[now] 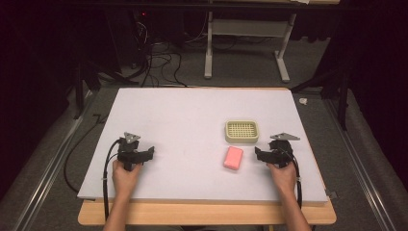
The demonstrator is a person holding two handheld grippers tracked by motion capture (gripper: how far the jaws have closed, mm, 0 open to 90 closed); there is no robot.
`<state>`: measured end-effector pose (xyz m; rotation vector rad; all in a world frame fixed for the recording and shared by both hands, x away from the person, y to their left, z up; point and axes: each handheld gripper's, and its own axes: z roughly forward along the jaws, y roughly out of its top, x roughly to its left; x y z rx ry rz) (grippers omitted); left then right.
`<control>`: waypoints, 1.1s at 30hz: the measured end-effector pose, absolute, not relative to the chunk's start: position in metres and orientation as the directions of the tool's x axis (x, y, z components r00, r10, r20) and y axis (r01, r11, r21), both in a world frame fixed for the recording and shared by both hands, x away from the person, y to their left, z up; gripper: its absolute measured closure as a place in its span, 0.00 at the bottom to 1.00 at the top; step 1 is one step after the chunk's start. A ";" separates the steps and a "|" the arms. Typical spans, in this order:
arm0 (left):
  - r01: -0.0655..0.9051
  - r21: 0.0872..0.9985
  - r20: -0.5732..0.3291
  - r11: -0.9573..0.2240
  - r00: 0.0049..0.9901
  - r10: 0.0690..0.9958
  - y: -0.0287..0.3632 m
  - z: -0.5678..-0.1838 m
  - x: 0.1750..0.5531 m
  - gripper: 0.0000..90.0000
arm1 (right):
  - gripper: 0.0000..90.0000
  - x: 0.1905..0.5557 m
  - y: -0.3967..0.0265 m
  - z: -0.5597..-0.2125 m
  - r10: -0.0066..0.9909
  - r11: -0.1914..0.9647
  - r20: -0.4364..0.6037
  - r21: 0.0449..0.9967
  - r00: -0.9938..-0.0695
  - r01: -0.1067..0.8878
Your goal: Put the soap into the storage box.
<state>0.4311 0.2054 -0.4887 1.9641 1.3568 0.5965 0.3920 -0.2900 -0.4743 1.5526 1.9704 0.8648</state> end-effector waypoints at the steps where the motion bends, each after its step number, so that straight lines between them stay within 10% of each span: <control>1: 0.629 0.740 -0.003 -0.237 0.355 0.935 0.205 -0.489 0.431 0.25 | 0.22 0.392 -0.290 -0.474 0.971 0.155 0.011 0.730 -0.238 0.665; 33: 0.630 0.740 -0.005 -0.235 0.355 0.935 0.206 -0.489 0.431 0.25 | 0.15 0.358 -0.249 -0.455 0.866 0.260 0.047 0.809 -0.498 0.528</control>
